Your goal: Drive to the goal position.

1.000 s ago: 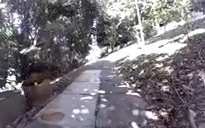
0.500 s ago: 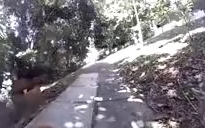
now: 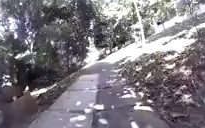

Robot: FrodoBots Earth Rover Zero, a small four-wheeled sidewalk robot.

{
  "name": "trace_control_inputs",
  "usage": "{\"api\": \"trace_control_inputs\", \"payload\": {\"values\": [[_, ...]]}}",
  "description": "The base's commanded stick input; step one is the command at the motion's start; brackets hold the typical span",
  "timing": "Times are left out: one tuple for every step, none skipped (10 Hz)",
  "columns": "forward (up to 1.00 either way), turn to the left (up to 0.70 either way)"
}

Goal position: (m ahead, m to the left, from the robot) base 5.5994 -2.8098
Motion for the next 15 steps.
{"api": "trace_control_inputs", "payload": {"values": [[0.5, 0.0], [0.5, 0.0], [0.5, 0.0], [0.5, 0.0], [0.5, -0.16], [0.5, -0.5], [0.5, -0.5], [0.5, -0.5], [0.5, -0.5], [0.5, -0.5], [0.5, 0.0], [0.5, 0.0], [0.5, 0.0], [0.5, 0.0], [0.5, 0.0]]}}
